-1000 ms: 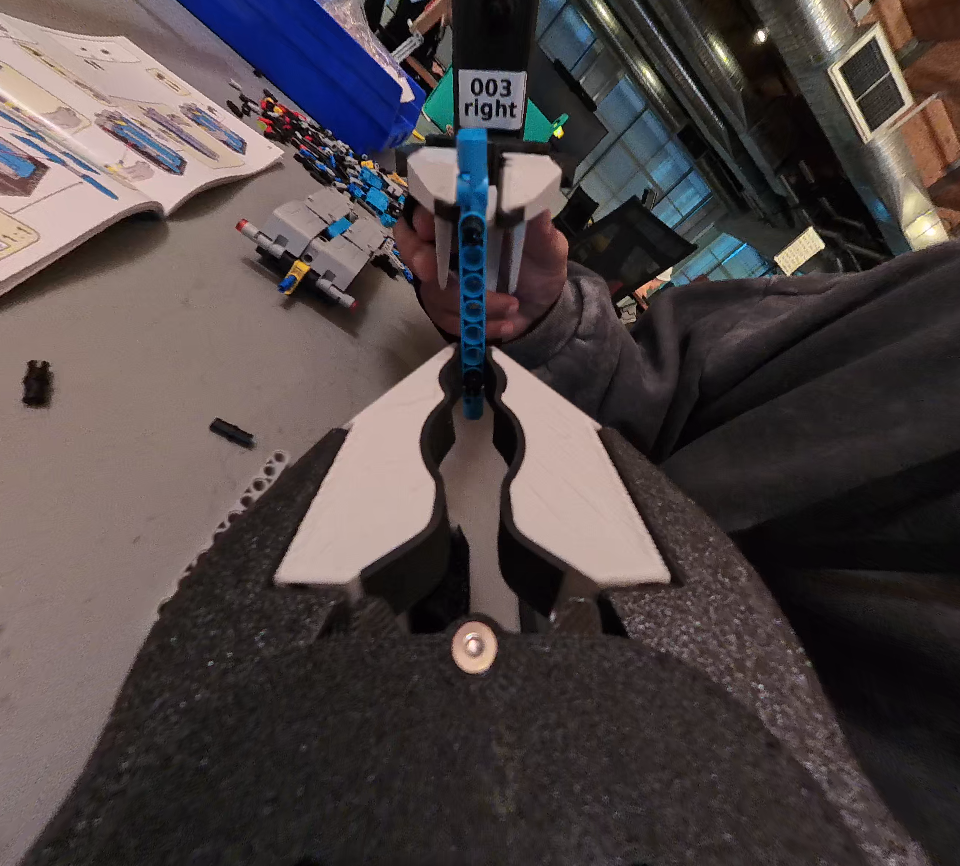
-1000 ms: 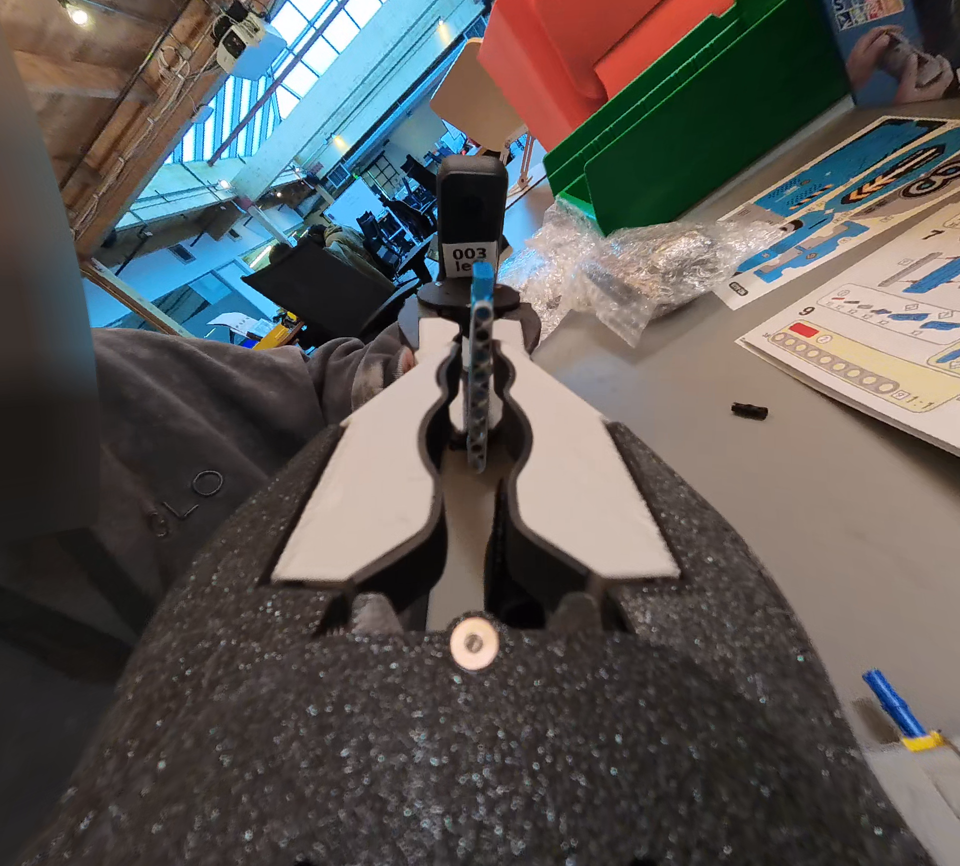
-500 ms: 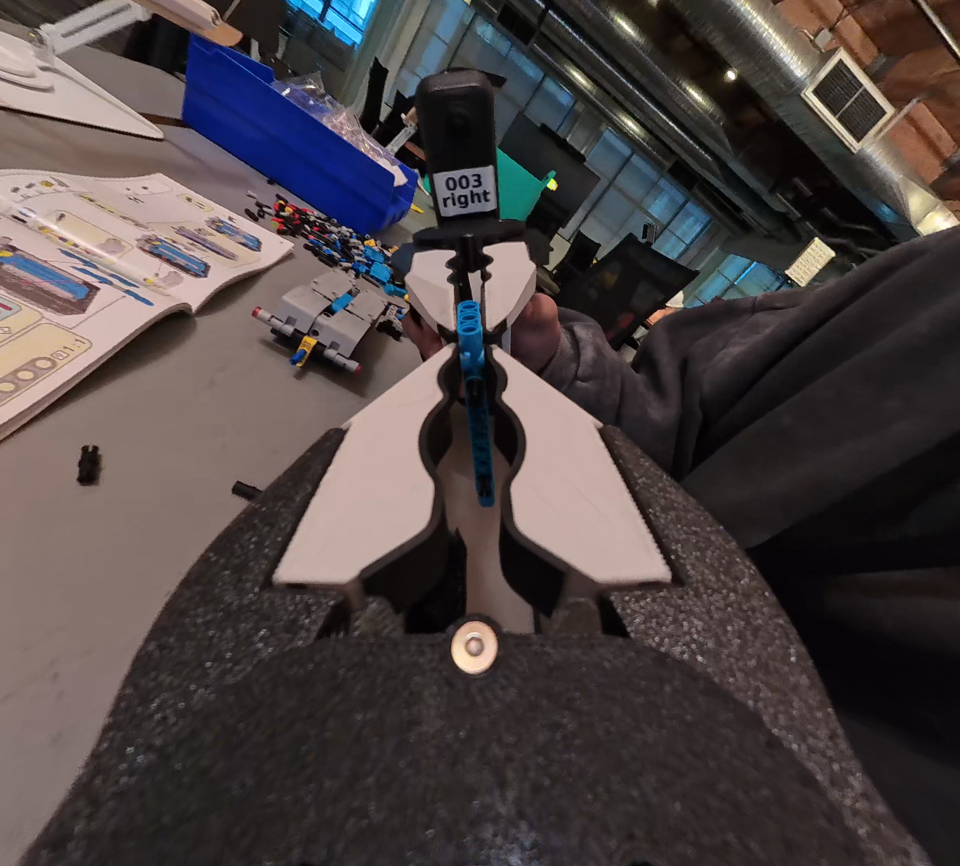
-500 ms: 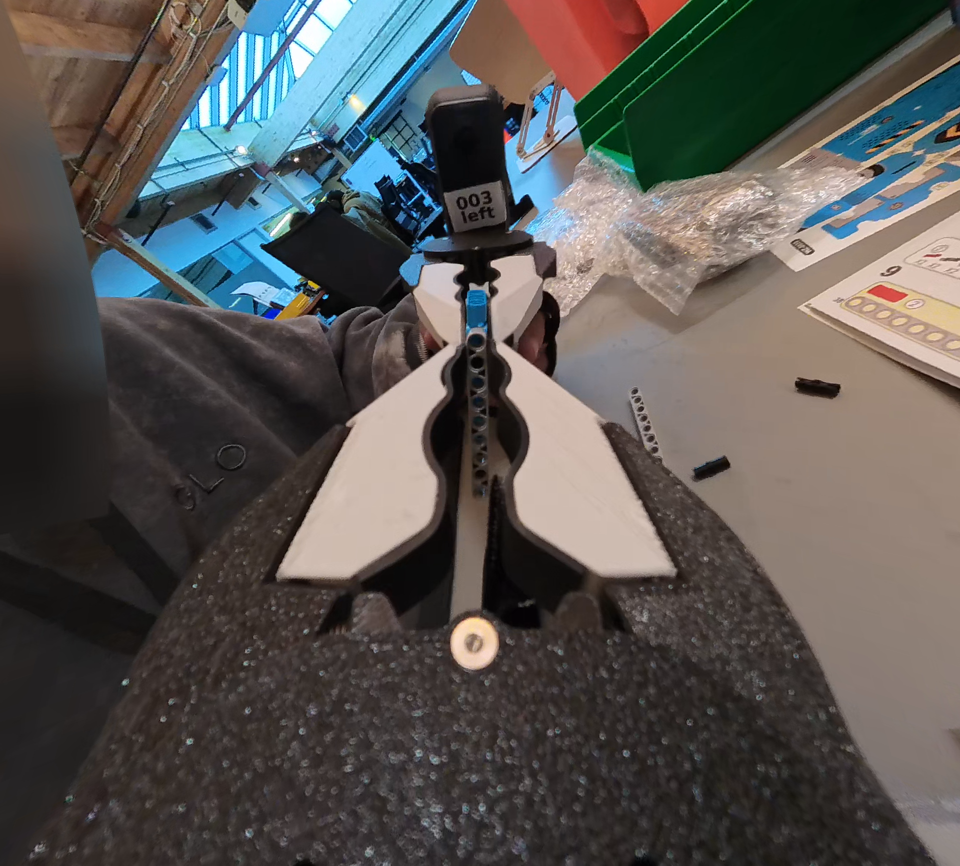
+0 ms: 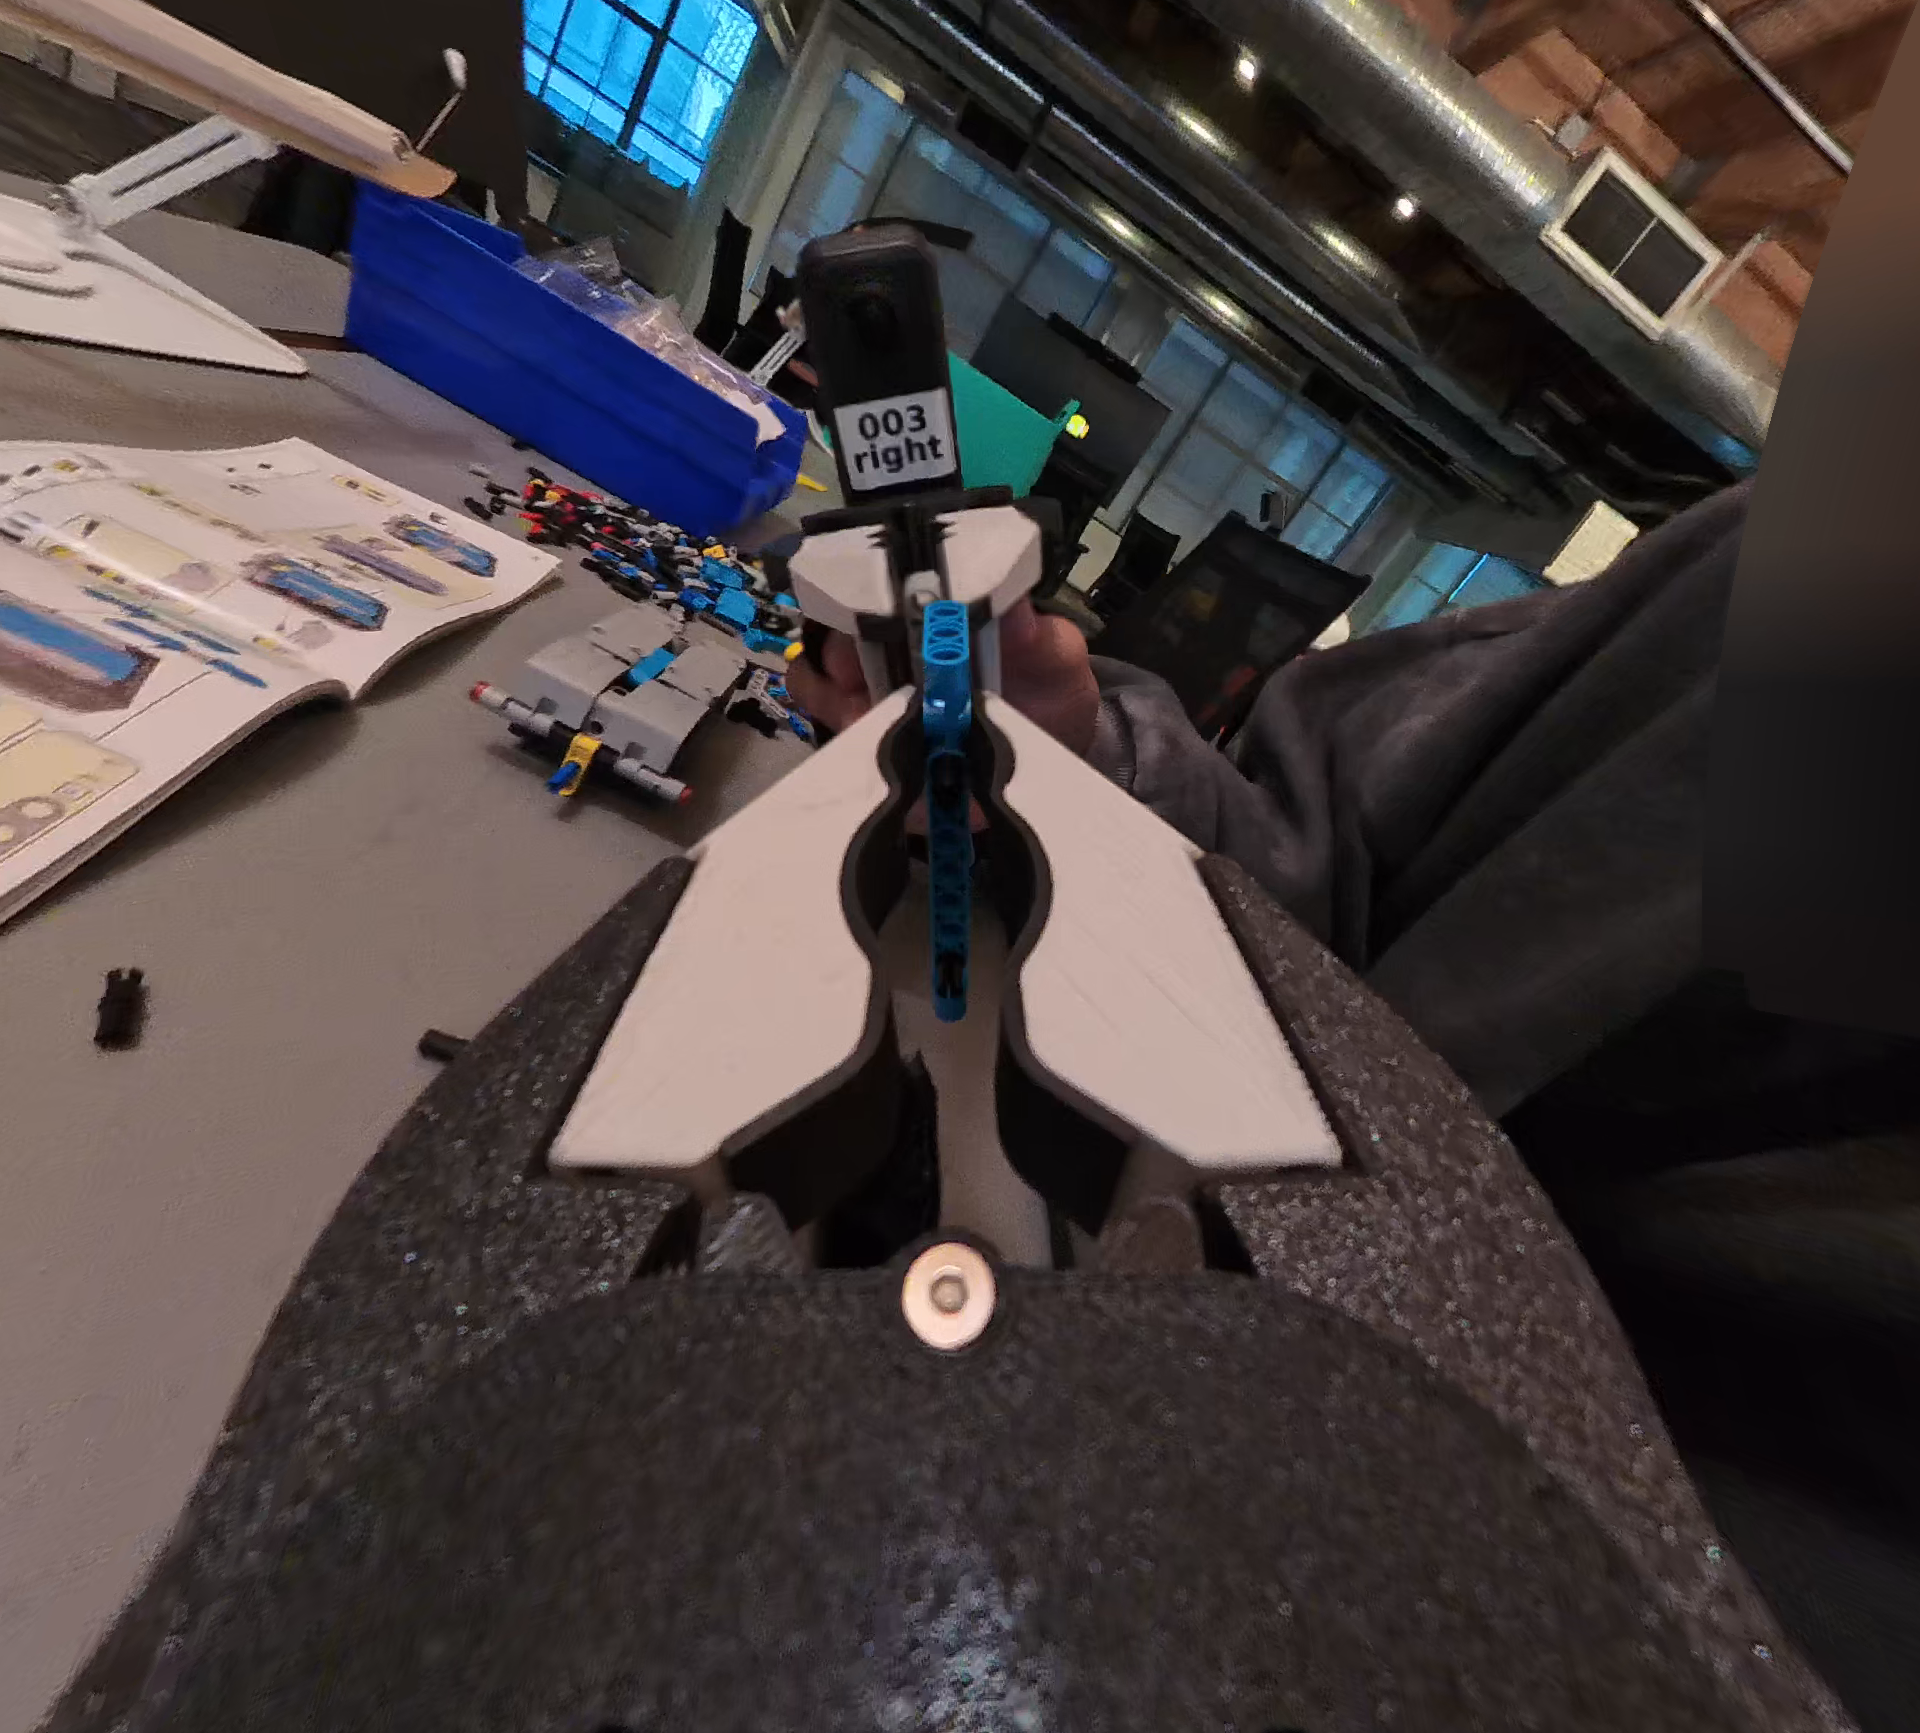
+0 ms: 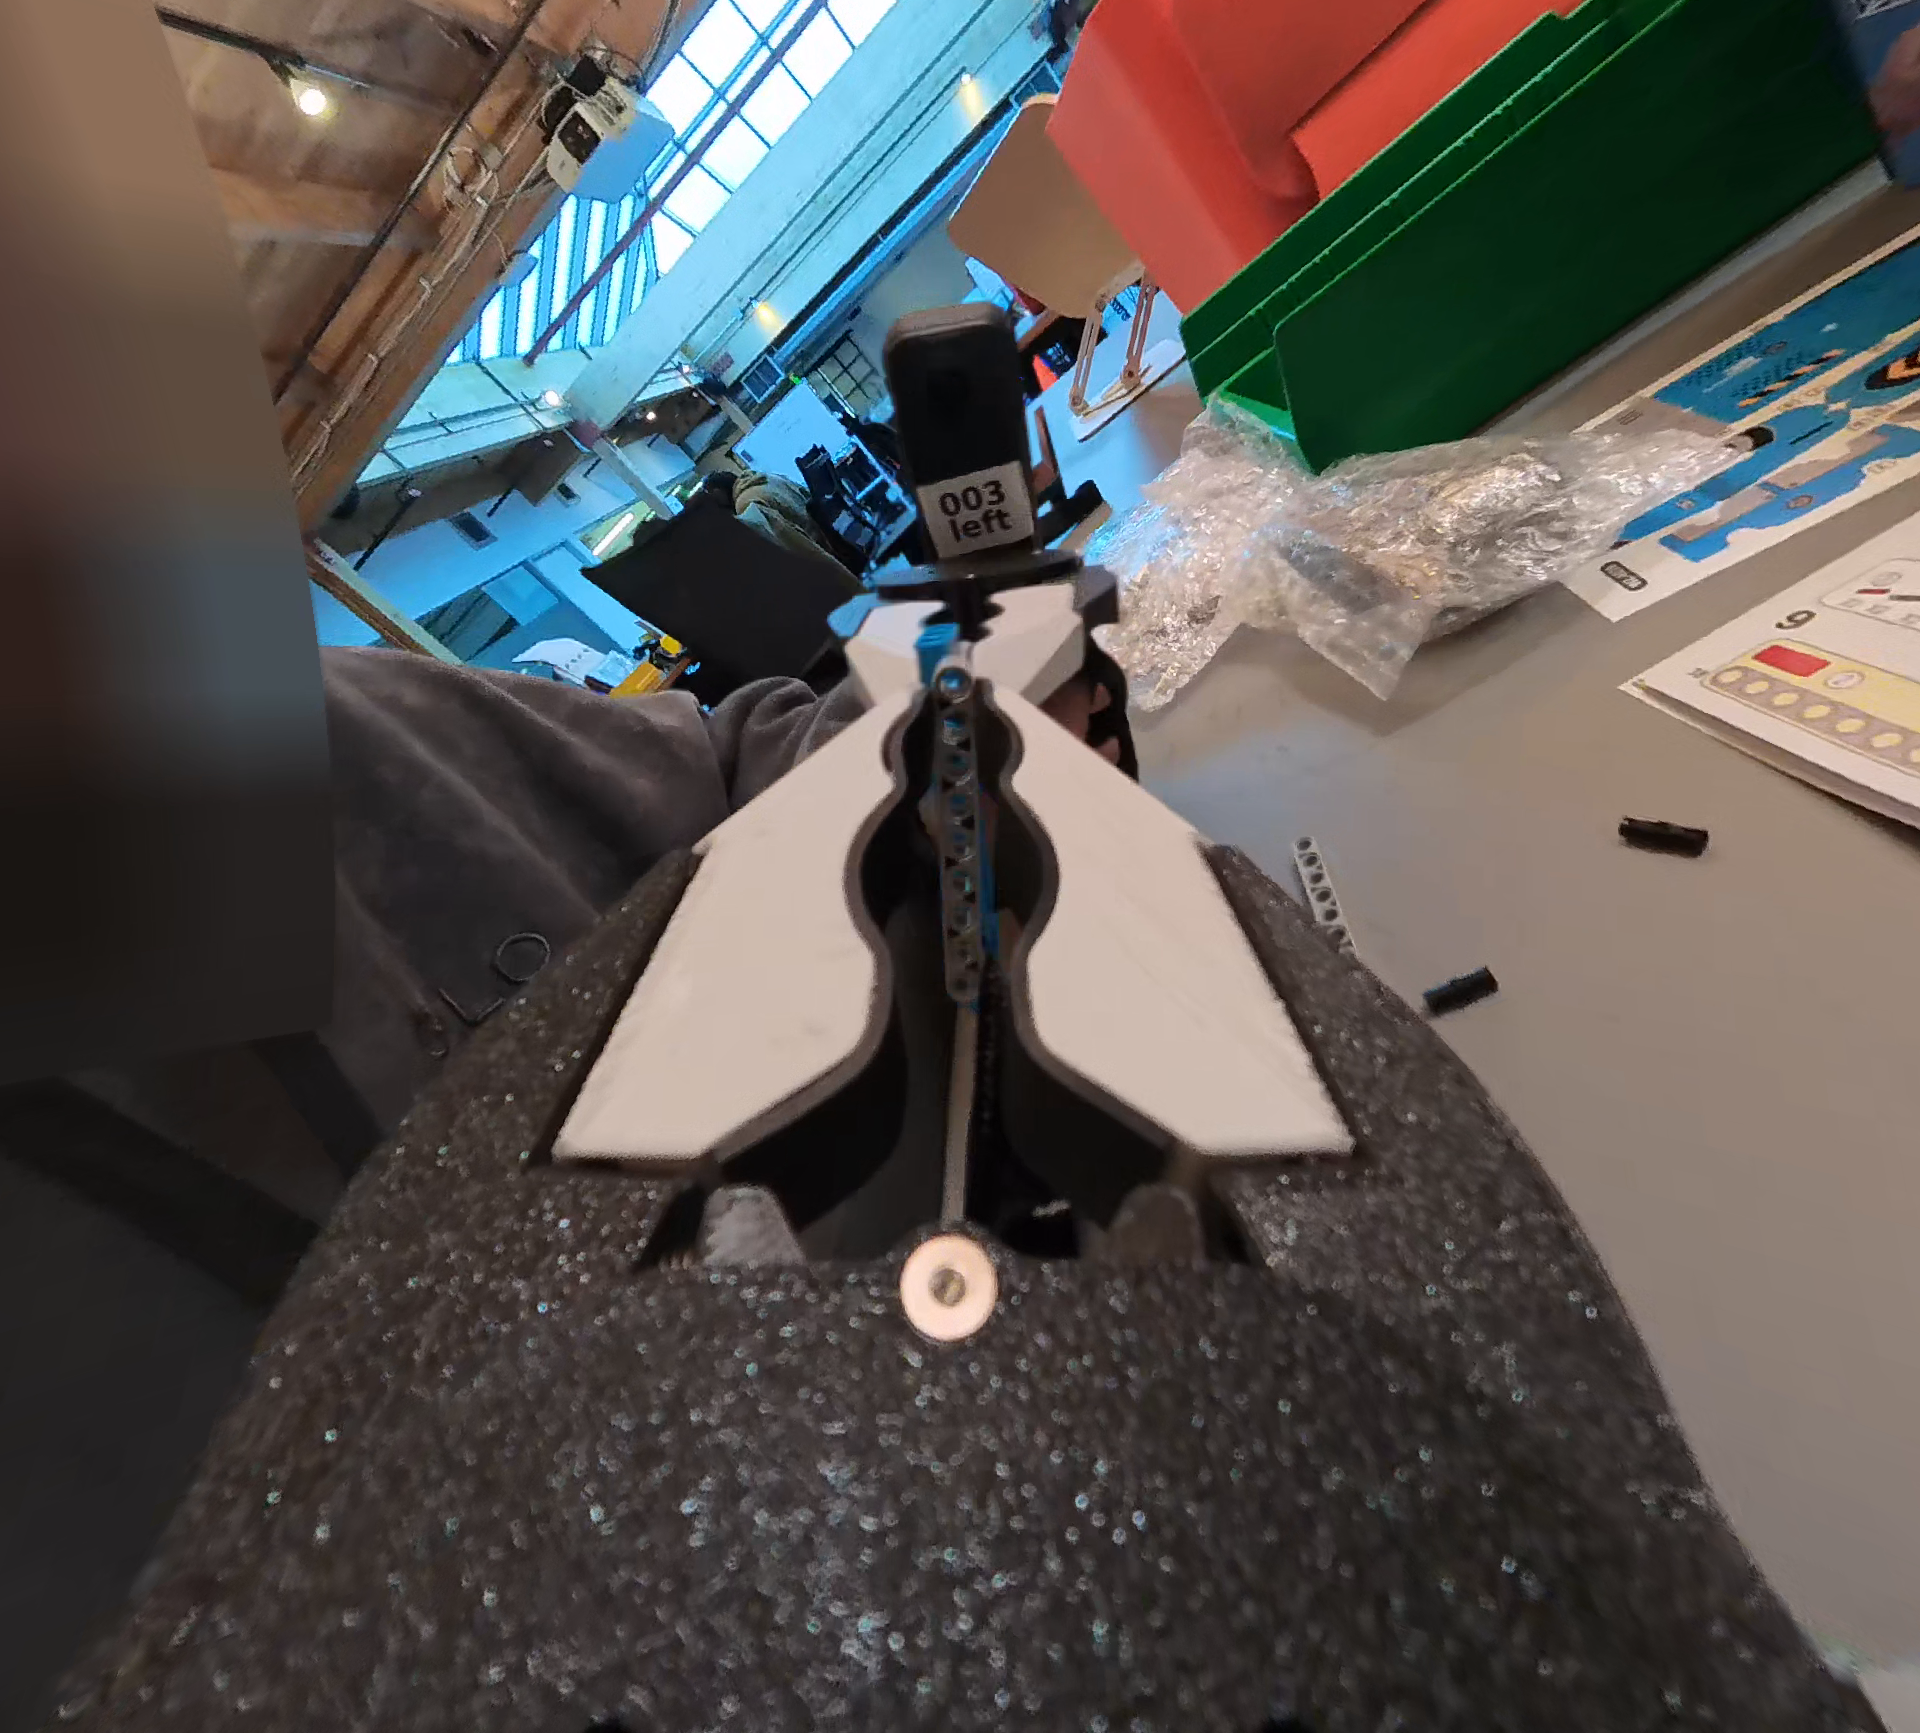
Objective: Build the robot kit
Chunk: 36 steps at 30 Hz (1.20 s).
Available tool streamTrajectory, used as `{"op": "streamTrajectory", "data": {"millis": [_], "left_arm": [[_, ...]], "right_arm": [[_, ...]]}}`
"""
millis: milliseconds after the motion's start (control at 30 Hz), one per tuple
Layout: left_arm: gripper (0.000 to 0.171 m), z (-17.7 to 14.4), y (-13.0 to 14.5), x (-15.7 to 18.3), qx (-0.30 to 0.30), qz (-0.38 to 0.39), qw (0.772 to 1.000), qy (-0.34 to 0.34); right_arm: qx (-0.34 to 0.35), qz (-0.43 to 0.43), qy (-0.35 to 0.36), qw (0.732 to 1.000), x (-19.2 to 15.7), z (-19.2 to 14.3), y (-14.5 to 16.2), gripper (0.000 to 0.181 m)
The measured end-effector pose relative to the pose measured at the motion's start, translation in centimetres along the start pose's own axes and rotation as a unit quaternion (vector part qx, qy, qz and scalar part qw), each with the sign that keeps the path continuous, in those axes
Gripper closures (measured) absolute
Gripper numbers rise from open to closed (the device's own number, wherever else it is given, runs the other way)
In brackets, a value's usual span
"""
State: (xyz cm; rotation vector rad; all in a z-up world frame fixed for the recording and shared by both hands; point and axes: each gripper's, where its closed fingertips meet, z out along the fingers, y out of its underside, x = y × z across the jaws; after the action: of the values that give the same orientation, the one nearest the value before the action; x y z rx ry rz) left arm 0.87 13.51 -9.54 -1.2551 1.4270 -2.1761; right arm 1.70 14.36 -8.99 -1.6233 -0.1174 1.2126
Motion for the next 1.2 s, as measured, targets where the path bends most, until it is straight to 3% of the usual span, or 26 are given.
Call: {"op": "streamTrajectory", "data": {"millis": [633,800,1100,1200], "left_arm": [[0.166,-0.3,-0.2,-0.9,0.012,-0.025,1.000,-0.016],[0.167,-0.4,-0.2,-1.3,0.026,-0.082,0.996,-0.002],[0.166,-0.2,0.7,-1.9,-0.001,-0.048,0.998,-0.037],[0.166,-0.3,0.0,-1.6,0.024,-0.068,0.997,-0.020]], "right_arm": [[0.005,0.025,-0.003,1.000,0.6,0.3,0.3,0.176],[0.001,-0.011,0.030,1.000,1.1,0.4,0.4,0.175],[-0.015,0.030,0.023,0.999,1.7,0.6,1.4,0.175],[0.005,0.025,0.020,0.999,1.4,0.8,0.8,0.175]]}}
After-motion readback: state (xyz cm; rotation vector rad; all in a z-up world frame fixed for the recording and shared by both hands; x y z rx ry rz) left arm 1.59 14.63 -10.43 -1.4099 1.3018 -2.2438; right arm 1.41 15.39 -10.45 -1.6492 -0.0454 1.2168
